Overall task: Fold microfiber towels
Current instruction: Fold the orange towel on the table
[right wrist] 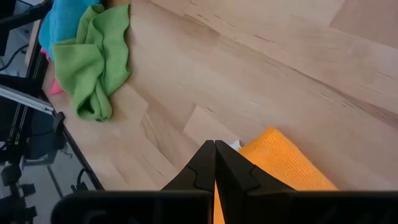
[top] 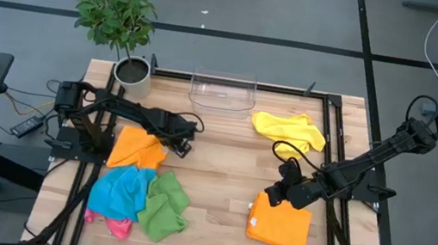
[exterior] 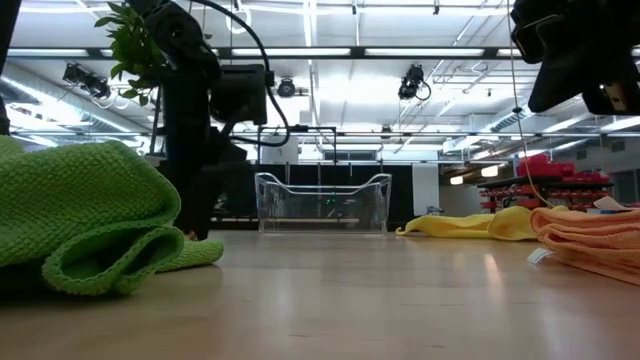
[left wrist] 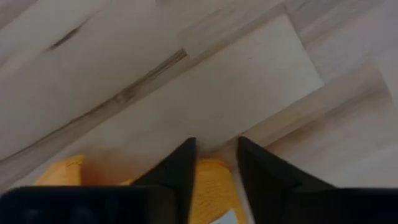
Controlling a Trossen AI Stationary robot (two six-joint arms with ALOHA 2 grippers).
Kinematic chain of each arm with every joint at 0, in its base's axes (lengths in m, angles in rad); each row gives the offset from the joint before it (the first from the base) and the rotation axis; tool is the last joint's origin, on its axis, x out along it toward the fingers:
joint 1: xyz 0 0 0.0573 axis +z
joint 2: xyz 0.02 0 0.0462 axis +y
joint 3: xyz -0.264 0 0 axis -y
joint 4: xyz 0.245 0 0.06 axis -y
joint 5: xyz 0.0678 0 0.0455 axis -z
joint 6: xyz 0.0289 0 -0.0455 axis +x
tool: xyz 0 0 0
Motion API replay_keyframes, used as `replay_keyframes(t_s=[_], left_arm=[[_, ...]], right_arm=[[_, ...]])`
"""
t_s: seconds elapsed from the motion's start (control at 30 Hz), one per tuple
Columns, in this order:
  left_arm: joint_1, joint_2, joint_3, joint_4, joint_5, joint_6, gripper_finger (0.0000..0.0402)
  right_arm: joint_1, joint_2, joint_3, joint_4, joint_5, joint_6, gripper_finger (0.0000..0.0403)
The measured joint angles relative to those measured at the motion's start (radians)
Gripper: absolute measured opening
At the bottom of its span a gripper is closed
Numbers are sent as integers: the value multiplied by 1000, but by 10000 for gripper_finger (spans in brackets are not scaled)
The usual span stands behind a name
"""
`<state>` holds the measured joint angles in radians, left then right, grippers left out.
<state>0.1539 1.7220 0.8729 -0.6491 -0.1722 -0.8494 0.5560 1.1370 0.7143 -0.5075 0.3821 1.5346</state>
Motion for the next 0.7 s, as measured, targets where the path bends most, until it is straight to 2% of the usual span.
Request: replay_keyframes(t_s=[0.13,0.23,0.33,0.5,0.6,0.7], left_arm=[[-2,1,1,19,0,56,18],[-2,-9,41,11,1,109,21],[-2,-27,117,-43,0,132,61],[-42,-70,215,-214,-13,89,158],[-66,-84,218,-263,-15,29,220],[-76,-76,157,-258,2,-23,264]], right_arm=[[0,0,0,1,11,0,15],[0,0,0,1,10,-1,15],[0,0,0,0,10,-9,15],[0,0,0,0,11,-36,15],[1,0,0,-1,11,-63,15],[1,0,0,-3,11,-84,15]])
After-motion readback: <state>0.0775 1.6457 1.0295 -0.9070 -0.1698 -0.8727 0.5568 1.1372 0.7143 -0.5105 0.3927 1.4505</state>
